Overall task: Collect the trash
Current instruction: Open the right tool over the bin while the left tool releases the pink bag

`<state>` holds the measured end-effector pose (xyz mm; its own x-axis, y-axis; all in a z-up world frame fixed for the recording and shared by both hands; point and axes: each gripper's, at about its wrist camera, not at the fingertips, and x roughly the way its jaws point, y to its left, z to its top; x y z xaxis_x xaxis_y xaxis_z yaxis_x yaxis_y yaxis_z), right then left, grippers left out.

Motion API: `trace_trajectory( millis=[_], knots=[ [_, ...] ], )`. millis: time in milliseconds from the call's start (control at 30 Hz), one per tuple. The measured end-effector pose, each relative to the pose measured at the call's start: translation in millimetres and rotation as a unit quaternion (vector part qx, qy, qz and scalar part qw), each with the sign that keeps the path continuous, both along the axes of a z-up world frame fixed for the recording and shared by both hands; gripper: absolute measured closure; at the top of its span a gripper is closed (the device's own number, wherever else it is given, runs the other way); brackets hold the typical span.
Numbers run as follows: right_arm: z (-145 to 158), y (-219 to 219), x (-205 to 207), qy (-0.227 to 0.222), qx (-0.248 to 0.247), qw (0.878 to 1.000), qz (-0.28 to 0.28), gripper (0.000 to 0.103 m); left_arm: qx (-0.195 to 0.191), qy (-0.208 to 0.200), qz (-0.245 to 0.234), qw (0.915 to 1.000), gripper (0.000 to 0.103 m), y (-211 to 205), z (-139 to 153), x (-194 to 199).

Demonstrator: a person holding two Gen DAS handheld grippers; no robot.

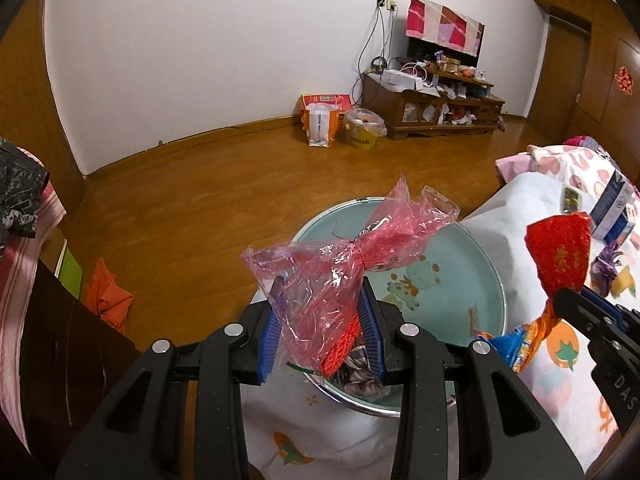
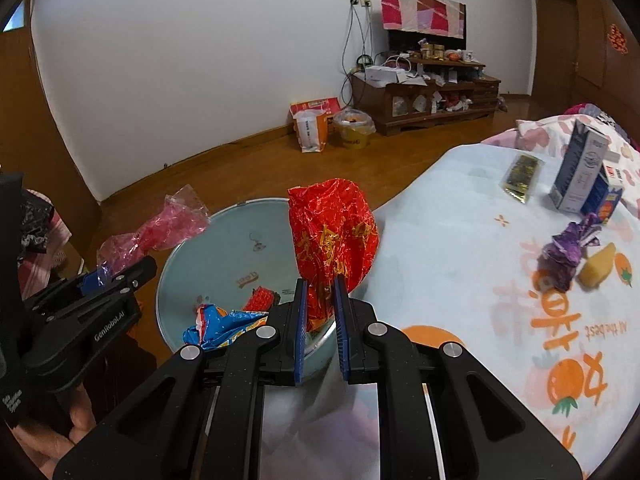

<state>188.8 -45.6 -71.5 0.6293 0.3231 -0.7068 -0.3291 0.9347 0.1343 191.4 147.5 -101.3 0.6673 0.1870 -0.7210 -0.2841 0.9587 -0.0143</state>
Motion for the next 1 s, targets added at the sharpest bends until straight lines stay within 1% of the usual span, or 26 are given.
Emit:
trace_trajectory(
  millis=[133,400,567,633,800,900,933,967,1000],
  knots=[
    [-12,10,12,0.011,-0.012,1.000,0.005,0.089,0.002,0.010,-0.003,0.9999,0.067,-1,-6,10],
    [-32,21,30,0.039,-0.017,0.999,0.018,0.088,-0.001,0.027,-0.006,0.9996,0.067,0,-18,25],
    [-36,24,36,0.046,-0.016,0.999,0.024,0.083,0.000,0.036,-0.010,0.9993,0.066,-4,-25,32],
    [-35,22,36,0.046,-0.012,0.999,0.023,0.072,0.001,0.039,-0.010,0.9992,0.064,-5,-28,34],
    [-28,16,33,0.037,-0.009,0.999,0.016,0.055,0.004,0.042,-0.002,0.9991,0.048,-3,-31,33],
    [-23,11,30,0.031,-0.007,0.999,0.009,0.051,0.005,0.041,0.005,0.9991,0.045,-2,-29,29],
    [-21,8,27,0.030,-0.004,1.000,0.005,0.046,0.006,0.039,0.007,0.9992,0.044,-2,-28,27],
    [-19,6,26,0.028,-0.002,1.000,0.000,0.043,0.008,0.038,0.008,0.9992,0.042,-2,-27,25],
    [-17,3,24,0.023,0.000,1.000,-0.005,0.037,0.010,0.036,0.010,0.9992,0.038,-3,-25,22]
  ],
)
